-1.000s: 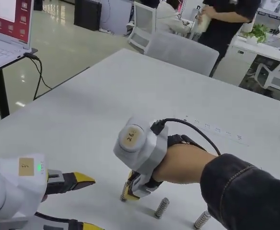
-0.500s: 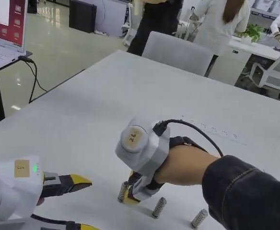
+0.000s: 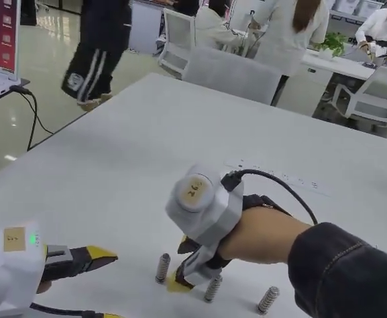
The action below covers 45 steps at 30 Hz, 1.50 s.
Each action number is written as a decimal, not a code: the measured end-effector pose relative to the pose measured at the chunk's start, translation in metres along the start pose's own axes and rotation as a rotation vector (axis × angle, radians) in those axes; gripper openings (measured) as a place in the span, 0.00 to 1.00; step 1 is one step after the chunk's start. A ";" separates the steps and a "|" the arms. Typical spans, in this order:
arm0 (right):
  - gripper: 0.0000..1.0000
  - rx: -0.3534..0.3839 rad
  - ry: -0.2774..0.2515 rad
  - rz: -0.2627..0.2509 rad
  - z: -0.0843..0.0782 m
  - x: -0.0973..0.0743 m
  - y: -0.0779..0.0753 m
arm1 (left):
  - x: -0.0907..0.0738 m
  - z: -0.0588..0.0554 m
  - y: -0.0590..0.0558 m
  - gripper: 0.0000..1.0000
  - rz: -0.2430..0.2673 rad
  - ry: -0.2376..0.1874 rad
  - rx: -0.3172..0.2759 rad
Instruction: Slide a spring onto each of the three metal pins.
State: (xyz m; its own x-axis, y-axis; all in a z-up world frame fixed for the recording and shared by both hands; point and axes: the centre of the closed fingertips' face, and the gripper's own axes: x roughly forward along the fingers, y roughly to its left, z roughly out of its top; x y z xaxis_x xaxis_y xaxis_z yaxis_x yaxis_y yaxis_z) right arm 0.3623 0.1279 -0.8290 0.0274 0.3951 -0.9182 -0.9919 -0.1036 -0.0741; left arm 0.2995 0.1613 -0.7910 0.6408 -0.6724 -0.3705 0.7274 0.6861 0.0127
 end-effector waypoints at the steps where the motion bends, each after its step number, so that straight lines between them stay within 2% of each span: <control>1: 0.39 0.007 -0.007 0.001 0.000 -0.001 0.001 | 0.000 0.000 0.000 0.52 -0.001 0.001 0.001; 7: 0.43 0.033 -0.031 -0.011 -0.005 -0.004 0.000 | 0.000 0.000 -0.001 0.52 -0.006 0.010 0.003; 23: 0.52 0.106 -0.105 -0.050 -0.017 -0.018 0.000 | -0.002 0.014 0.000 0.53 -0.014 -0.030 -0.018; 45: 0.58 0.221 -0.290 -0.158 -0.023 -0.049 -0.010 | 0.002 0.021 0.002 0.54 -0.036 -0.056 -0.043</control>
State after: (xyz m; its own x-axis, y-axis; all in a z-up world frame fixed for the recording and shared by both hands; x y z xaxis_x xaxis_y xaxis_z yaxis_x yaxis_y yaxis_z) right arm 0.3732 0.0884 -0.7919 0.1767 0.6349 -0.7521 -0.9820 0.1654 -0.0911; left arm 0.3078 0.1557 -0.7724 0.6279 -0.7105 -0.3177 0.7397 0.6717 -0.0403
